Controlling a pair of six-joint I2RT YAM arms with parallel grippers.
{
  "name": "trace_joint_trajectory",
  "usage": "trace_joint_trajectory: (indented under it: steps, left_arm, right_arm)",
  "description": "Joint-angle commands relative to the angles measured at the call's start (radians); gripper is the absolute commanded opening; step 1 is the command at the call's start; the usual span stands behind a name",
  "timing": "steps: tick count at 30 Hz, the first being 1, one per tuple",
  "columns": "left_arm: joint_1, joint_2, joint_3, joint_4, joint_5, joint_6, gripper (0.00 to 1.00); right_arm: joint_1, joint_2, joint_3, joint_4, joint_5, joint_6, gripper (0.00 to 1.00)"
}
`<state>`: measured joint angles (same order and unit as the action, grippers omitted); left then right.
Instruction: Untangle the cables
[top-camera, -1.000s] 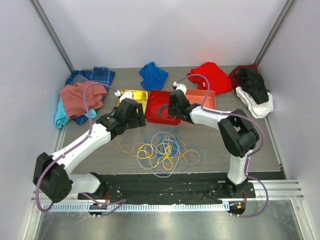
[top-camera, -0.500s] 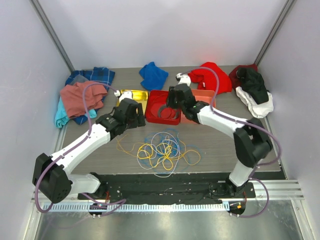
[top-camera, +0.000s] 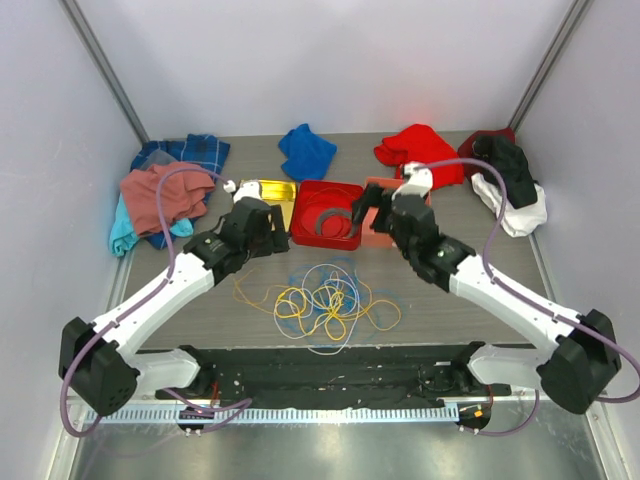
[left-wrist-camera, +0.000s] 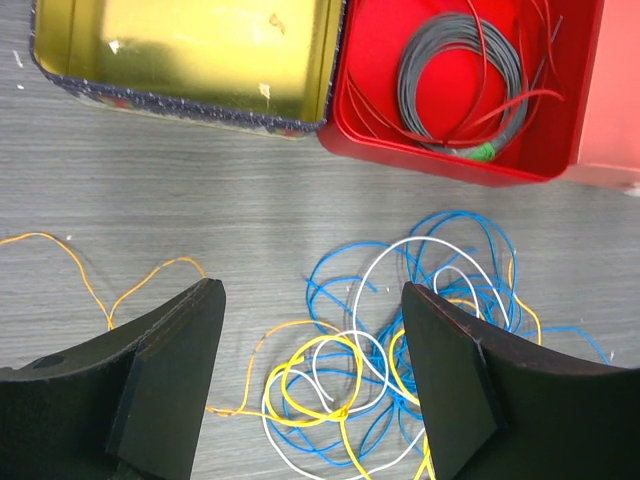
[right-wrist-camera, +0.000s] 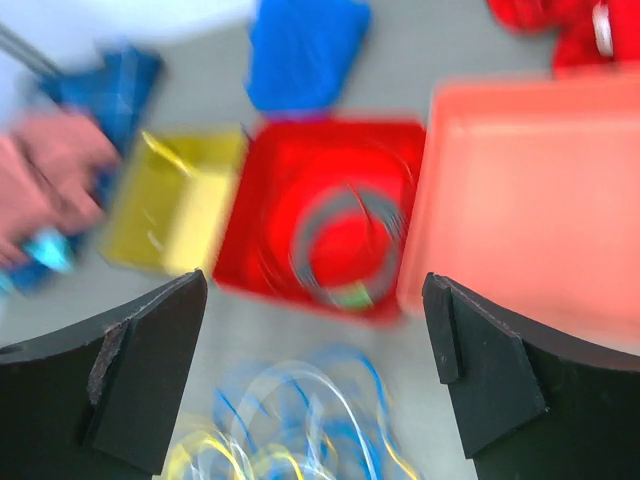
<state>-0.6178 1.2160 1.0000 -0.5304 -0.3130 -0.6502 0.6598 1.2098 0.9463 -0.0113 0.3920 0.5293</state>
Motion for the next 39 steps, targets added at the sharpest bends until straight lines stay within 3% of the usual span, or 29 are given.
trace_joint_trajectory:
  steps: [1,3,5,8,12,18,28,36,39]
  left_arm:
    - [-0.002,-0.059,-0.052,0.041,0.069,-0.009,0.76]
    - [-0.002,-0.061,-0.069,0.065,0.139,-0.025,0.75]
    - [-0.022,-0.053,-0.087,0.073,0.170,-0.026,0.75]
    - [-0.114,-0.059,-0.104,0.092,0.158,-0.011,0.74]
    - [-0.256,-0.076,-0.141,0.171,0.163,0.011,0.74]
    - [-0.290,0.005,-0.175,0.309,0.285,-0.022,0.74]
    - [-0.326,0.137,-0.152,0.362,0.236,-0.066,0.68]
    - [-0.341,-0.018,-0.231,0.328,0.218,-0.062,0.68]
    - [-0.393,-0.059,-0.264,0.331,0.212,-0.040,0.63]
  right_arm:
    - [0.153,-0.130,-0.112,-0.081,0.164,-0.056,1.00]
    - [0.280,-0.151,-0.153,-0.114,0.322,-0.077,1.00]
    - [0.331,-0.167,-0.168,-0.197,0.346,-0.033,1.00]
    - [0.337,-0.173,-0.188,-0.303,0.258,0.055,1.00]
    - [0.337,-0.286,-0.315,-0.265,0.245,0.106,1.00]
    - [0.339,-0.476,-0.385,-0.240,0.261,0.094,1.00]
    - [0.337,-0.497,-0.376,-0.342,0.278,0.104,1.00]
    - [0.339,-0.489,-0.412,-0.334,0.254,0.107,0.99]
    - [0.339,-0.477,-0.428,-0.312,0.242,0.113,0.99]
